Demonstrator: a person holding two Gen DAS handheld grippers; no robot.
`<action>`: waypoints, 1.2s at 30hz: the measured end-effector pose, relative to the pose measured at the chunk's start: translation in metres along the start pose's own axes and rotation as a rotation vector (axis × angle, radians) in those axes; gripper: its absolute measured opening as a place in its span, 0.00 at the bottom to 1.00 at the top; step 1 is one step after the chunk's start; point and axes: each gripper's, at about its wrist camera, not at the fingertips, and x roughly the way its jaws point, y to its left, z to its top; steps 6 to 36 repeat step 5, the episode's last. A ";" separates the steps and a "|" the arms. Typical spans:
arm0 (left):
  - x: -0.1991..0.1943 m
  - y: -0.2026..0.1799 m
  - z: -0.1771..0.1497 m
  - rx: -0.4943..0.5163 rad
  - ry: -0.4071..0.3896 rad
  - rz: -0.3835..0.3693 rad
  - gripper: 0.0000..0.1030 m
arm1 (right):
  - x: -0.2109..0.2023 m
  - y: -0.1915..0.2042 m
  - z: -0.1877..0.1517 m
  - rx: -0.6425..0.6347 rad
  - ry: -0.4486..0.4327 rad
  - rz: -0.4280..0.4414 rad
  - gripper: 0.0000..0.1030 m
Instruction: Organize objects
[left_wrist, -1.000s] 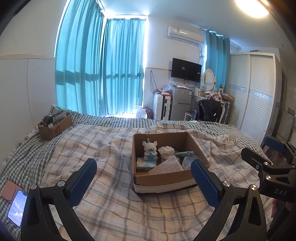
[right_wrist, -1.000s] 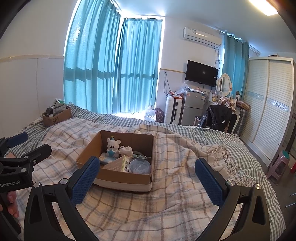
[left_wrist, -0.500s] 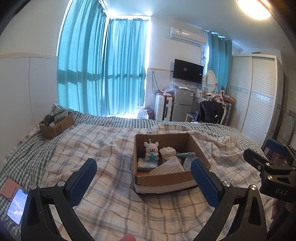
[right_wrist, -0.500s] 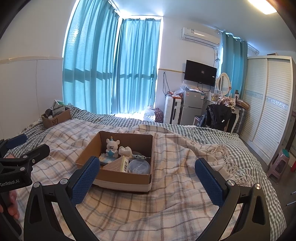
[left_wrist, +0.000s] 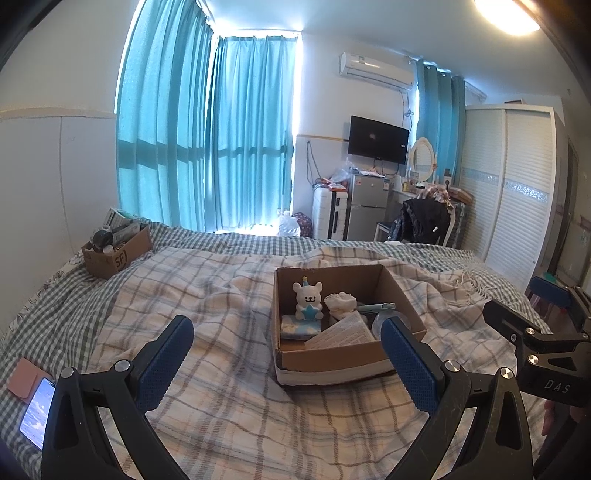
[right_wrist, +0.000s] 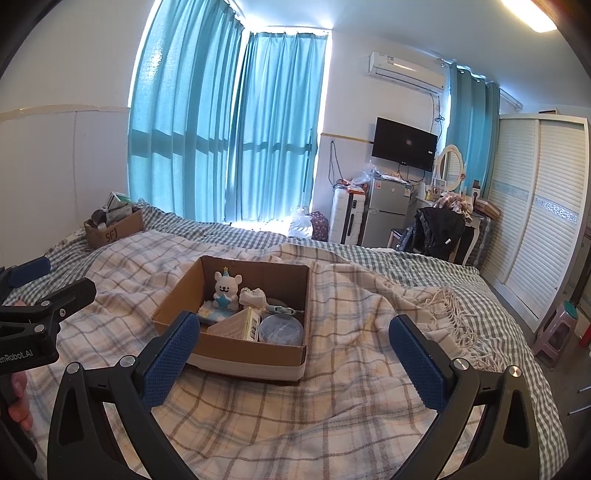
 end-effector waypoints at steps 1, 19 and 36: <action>0.000 0.000 -0.001 0.000 -0.002 0.003 1.00 | -0.001 0.000 0.000 0.001 -0.003 0.001 1.00; 0.001 0.000 -0.002 0.004 0.011 -0.001 1.00 | -0.001 -0.002 0.000 0.013 -0.006 0.010 1.00; 0.001 0.000 -0.002 0.004 0.011 -0.001 1.00 | -0.001 -0.002 0.000 0.013 -0.006 0.010 1.00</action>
